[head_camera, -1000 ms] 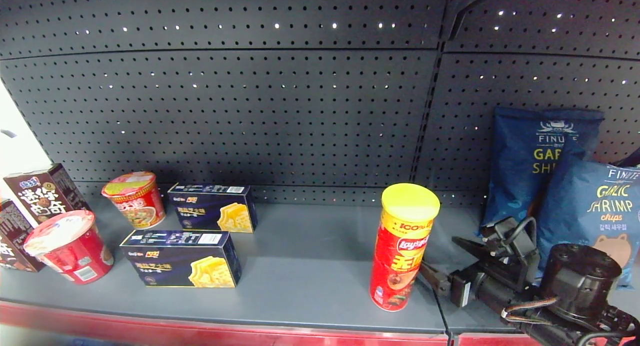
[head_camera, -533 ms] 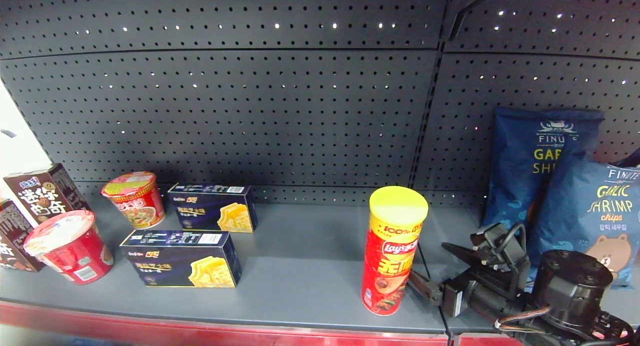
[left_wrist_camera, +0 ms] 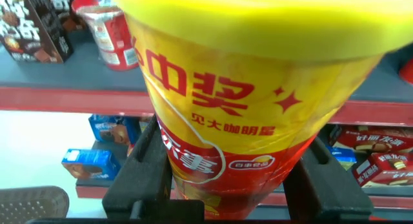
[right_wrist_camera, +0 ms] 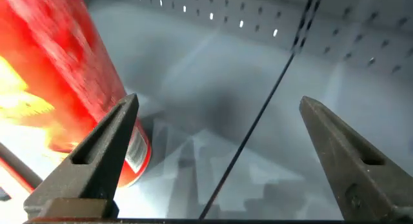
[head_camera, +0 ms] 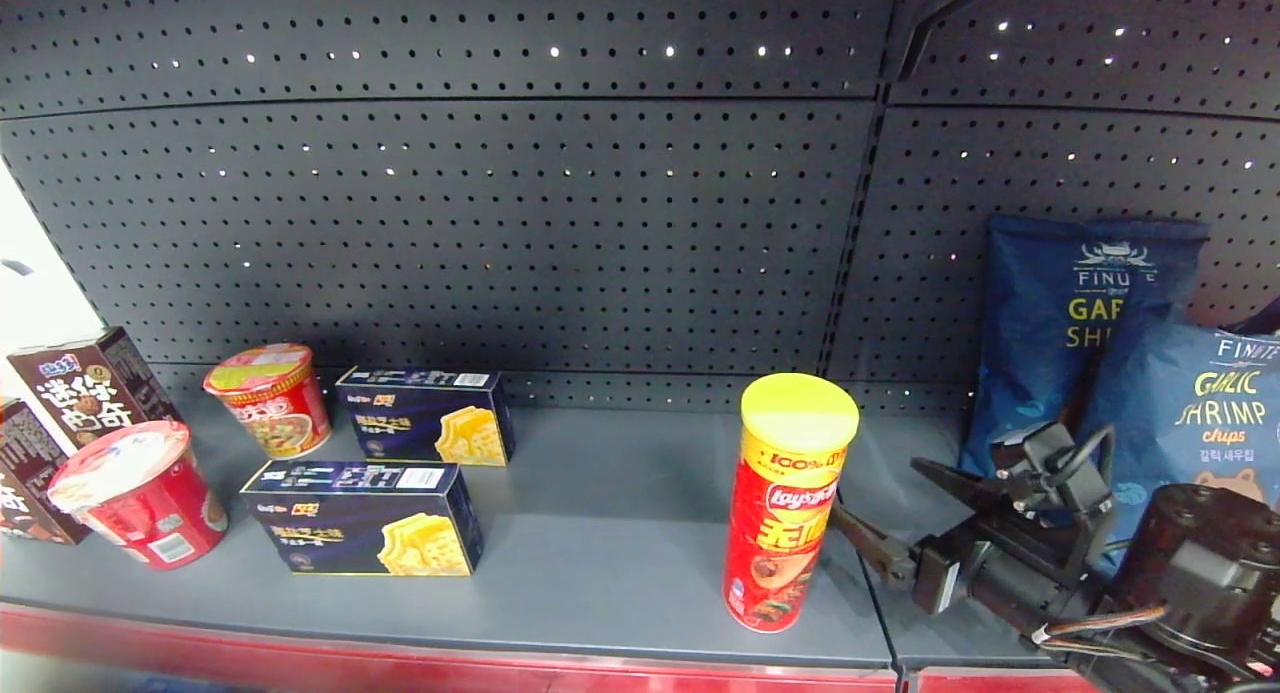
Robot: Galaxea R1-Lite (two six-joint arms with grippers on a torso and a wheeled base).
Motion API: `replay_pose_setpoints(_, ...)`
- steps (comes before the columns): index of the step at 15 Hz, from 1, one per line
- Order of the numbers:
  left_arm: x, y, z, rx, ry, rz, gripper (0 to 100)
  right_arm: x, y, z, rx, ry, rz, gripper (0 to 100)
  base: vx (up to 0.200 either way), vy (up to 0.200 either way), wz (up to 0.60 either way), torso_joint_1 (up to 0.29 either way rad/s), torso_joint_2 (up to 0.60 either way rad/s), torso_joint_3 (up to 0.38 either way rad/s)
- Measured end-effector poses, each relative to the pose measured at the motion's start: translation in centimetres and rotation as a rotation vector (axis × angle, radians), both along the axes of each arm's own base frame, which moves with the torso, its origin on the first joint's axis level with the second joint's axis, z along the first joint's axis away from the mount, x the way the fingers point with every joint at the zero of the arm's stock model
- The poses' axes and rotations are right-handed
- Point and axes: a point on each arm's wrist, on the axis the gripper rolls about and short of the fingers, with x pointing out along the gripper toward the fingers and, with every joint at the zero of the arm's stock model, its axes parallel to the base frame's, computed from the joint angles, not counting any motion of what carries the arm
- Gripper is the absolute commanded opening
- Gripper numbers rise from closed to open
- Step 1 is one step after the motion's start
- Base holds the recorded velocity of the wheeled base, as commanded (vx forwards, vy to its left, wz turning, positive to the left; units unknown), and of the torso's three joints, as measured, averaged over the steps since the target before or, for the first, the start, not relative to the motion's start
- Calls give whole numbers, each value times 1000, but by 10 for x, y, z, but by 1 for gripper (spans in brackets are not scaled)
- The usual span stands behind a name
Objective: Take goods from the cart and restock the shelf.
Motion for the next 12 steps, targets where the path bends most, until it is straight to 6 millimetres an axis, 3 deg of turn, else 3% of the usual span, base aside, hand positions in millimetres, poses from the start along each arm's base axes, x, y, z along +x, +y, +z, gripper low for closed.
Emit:
replay_pose_setpoints(3,5,-3,34,12,-53,-124,0,-10,-8,14,-25,-43,-7,100,0,0,0,0,0,0)
replay_pose_setpoints(5,22,-5,61,11,-110,-183,0,-16,-13,19,-46,-38,-10,100,0,0,0,0,0,0)
replay_pose_setpoints(8,66,-12,100,13,-166,-275,0,-20,-16,31,-64,-51,-23,100,0,0,0,0,0,0)
replay_pose_setpoints(12,131,-26,124,9,-110,-389,0,-31,-26,52,-109,-10,-77,100,0,0,0,0,0,0)
